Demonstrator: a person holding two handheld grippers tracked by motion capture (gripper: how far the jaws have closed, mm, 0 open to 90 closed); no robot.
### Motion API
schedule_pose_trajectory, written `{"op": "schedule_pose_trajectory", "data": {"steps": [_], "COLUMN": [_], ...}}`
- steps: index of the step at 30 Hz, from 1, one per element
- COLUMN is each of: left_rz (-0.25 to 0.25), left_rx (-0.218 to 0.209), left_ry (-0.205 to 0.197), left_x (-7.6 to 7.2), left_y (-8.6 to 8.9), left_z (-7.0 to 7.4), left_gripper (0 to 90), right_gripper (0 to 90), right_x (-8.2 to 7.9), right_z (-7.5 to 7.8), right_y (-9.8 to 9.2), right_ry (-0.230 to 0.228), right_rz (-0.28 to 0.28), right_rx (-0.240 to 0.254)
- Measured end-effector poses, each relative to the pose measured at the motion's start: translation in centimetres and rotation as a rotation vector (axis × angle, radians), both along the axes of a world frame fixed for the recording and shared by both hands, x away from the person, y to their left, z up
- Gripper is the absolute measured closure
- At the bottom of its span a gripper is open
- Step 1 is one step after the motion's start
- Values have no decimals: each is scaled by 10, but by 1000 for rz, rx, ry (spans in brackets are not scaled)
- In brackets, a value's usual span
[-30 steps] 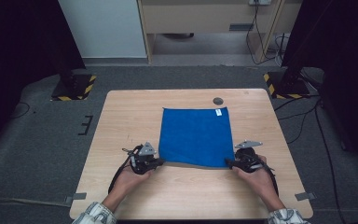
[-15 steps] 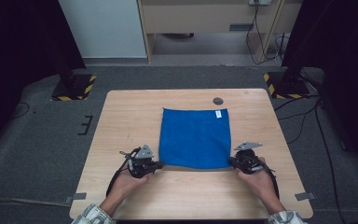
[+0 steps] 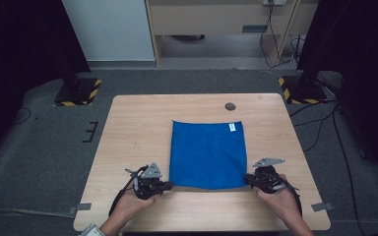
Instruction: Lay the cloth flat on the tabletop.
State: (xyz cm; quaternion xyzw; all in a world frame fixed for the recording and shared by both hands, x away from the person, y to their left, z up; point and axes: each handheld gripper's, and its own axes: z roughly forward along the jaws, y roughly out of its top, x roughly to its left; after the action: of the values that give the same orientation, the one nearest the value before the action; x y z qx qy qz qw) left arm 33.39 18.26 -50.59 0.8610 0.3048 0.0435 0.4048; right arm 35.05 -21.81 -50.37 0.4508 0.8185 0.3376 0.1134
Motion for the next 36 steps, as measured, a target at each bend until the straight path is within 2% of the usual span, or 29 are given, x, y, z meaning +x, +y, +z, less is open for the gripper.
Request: {"op": "schedule_pose_trajectory", "data": {"steps": [1, 2, 3, 5, 7, 8, 11, 13, 14, 15, 18, 22, 28, 32, 36], "left_rz": [7, 14, 25, 38, 39, 52, 61, 67, 72, 86, 96, 108, 131, 144, 125], "left_rx": [-11, -21, -34, -43, -52, -63, -56, -53, -53, -49, -49, -62, -70, -69, -51], "left_ry": [3, -8, -39, -61, -65, -79, -84, -81, -77, -80, -72, -75, -81, -88, -79], "left_x": [-1, -3, -5, -3, -1, 3, 9, 17, 22, 31, 46, 68, 95, 107, 114], "left_y": [1, 1, 3, 5, 6, 9, 11, 12, 13, 14, 14, 14, 8, 3, -1], "left_z": [1, 2, 6, 11, 12, 14, 15, 15, 15, 15, 15, 18, 24, 29, 32], "left_gripper": [701, 701, 557, 413, 329, 291, 226, 213, 177, 159, 129, 98, 76, 75, 75], "right_gripper": [638, 638, 540, 436, 409, 350, 292, 275, 239, 221, 174, 130, 127, 133, 144], "right_x": [-1, -1, 0, 3, 5, 11, 20, 24, 30, 33, 42, 51, 61, 65, 67], "right_z": [2, 2, 6, 9, 10, 11, 10, 9, 8, 8, 6, 3, 2, 3, 3], "right_y": [0, 0, 0, 1, 2, 5, 9, 11, 15, 17, 22, 31, 49, 64, 76], "right_ry": [-18, -18, -44, -72, -79, -93, -106, -107, -117, -115, -123, -115, -104, -104, -102], "right_rz": [-1, -1, 1, 9, 11, 11, 11, 11, 9, 7, 9, 27, 62, 79, 92], "right_rx": [5, 5, 29, 32, 29, 32, 40, 43, 47, 51, 63, 65, 50, 52, 52]}}
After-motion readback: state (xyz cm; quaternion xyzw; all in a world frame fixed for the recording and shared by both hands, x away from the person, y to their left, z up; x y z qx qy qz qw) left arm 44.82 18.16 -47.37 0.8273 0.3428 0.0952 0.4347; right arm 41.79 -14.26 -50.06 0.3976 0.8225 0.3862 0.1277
